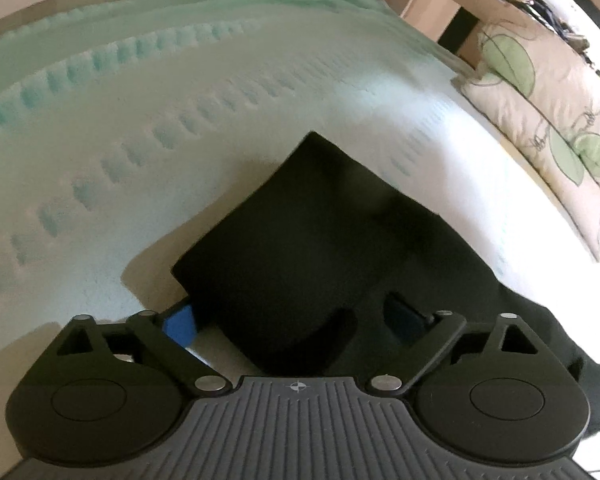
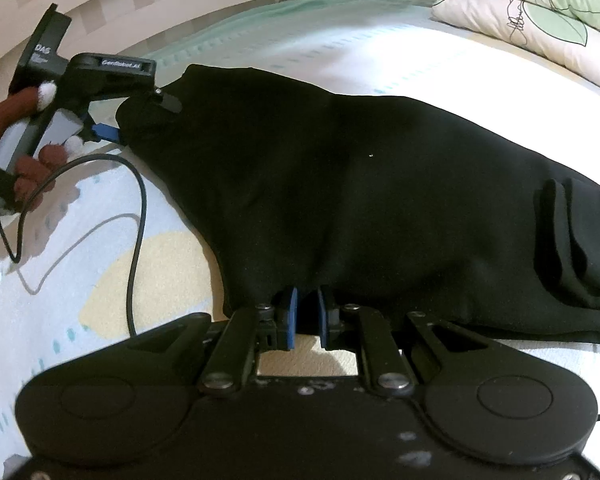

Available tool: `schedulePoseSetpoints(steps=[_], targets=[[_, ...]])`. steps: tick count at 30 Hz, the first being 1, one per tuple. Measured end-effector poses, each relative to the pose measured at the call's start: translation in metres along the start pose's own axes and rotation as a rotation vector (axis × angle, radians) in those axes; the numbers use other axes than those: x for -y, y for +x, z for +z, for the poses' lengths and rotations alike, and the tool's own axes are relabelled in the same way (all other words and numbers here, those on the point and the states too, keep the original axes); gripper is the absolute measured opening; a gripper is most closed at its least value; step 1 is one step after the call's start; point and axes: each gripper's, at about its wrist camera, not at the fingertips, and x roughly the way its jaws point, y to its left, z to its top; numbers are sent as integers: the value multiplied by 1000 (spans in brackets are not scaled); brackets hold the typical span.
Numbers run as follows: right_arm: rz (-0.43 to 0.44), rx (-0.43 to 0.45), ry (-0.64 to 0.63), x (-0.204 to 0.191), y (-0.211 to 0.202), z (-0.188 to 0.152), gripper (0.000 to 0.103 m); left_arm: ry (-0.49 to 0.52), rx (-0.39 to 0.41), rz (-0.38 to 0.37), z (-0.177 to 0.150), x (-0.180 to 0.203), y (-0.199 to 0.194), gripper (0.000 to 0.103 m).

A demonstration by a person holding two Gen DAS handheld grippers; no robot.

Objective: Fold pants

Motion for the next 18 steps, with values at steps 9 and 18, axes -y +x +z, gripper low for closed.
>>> schedulePoseSetpoints(steps=[9,18], targets=[[-11,8,2,-3,-1,-3,13,17,79,38,7,21,-34,14],[1,36,19,1,-6,-5,13,183,241,-72,12,108,-114,14]])
